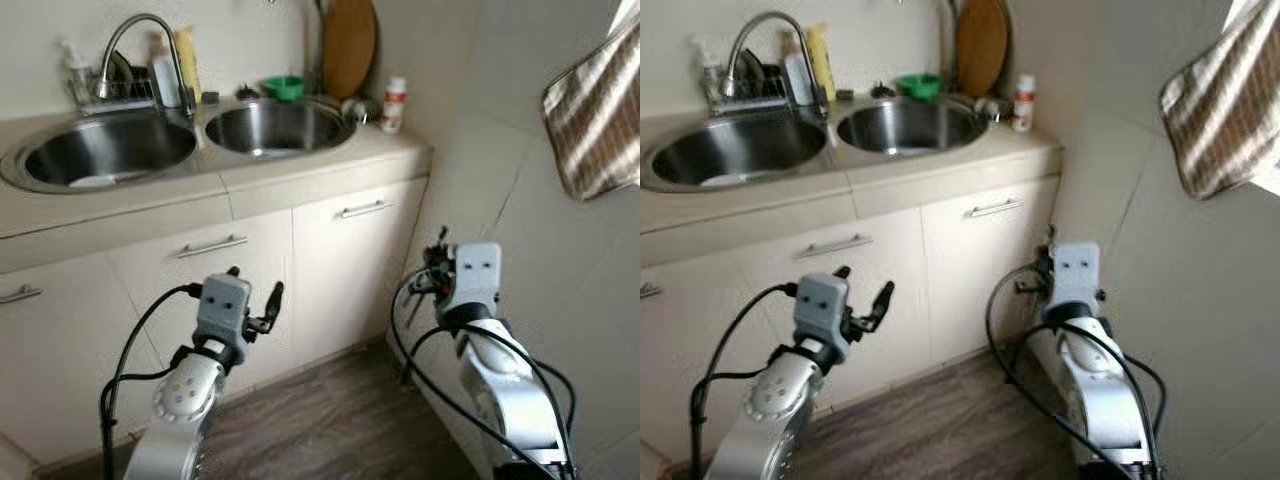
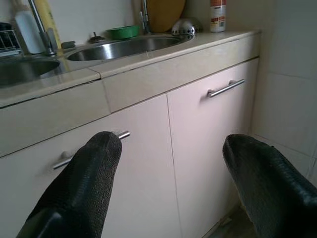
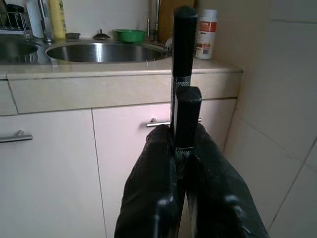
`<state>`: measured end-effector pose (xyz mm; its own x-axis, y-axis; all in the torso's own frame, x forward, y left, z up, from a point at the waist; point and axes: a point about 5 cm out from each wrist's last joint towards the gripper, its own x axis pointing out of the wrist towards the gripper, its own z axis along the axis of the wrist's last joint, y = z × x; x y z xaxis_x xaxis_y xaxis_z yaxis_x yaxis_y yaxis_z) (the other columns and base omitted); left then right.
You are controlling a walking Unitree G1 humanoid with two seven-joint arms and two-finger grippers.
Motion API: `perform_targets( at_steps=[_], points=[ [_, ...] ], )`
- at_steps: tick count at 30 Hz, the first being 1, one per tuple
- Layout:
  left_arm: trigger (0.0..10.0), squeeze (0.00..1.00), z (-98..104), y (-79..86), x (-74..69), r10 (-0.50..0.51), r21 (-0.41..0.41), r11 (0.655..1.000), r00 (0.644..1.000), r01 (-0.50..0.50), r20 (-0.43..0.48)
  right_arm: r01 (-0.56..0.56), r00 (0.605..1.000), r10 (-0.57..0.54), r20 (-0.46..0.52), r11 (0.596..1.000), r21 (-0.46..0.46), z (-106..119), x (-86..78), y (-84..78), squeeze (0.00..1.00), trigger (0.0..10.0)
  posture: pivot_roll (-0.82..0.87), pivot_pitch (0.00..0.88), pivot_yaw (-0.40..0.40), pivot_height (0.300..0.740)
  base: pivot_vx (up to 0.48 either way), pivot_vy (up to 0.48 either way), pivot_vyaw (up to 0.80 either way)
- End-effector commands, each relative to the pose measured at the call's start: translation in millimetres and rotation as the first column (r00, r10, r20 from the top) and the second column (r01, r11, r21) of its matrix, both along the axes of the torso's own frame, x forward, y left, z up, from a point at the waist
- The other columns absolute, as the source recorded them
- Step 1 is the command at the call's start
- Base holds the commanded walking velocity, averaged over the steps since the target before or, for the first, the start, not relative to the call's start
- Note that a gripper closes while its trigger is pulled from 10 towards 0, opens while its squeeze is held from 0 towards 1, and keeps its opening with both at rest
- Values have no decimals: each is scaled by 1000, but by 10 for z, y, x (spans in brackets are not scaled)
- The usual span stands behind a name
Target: Kitchen organization
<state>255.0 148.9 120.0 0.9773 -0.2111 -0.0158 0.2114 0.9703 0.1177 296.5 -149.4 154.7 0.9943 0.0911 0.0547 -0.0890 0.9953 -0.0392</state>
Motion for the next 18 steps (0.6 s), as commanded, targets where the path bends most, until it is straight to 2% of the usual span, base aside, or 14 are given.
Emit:
perform_targets(
  at_steps=[1,5,9,10,11,15,16,17,18],
  points=[
    [10000,0,80,-88,73,-21,-25,999,999,22,44,22,1000,-22,23,1000,1,32,33,-79,0,10000,1,0,-20,740,0,0,0],
    [10000,0,133,-86,119,-12,-36,999,997,15,74,22,999,-22,41,1000,-3,74,61,-94,0,10000,-4,0,-18,740,0,0,0],
    [10000,0,249,-49,207,17,-36,999,992,-12,129,18,996,-18,88,1000,-4,178,112,-92,0,10000,-1,0,-23,740,411,0,800],
    [10000,0,333,-17,248,37,-32,999,985,-32,168,30,989,-34,142,999,33,280,127,-106,0,10000,3,0,-24,740,480,0,800],
    [10000,0,333,-17,248,37,-32,999,985,-32,168,30,989,-34,142,999,33,280,127,-106,0,10000,3,0,-24,740,480,0,800],
    [10000,0,431,11,289,54,-25,998,975,-49,214,50,964,-57,261,998,33,499,138,-132,0,10000,9,0,-30,740,480,0,800],
    [10000,0,451,14,293,56,-22,998,972,-53,228,47,949,-64,308,997,65,633,138,-127,0,10000,11,0,-31,740,480,0,800],
    [10000,0,451,14,293,56,-22,998,972,-53,228,47,949,-64,308,997,65,633,138,-127,0,10000,11,0,-31,740,480,0,800],
    [10000,0,469,13,292,57,-20,998,969,-54,239,33,933,-61,356,996,82,786,136,-109,0,10000,13,0,-32,740,480,0,800]
  ],
)
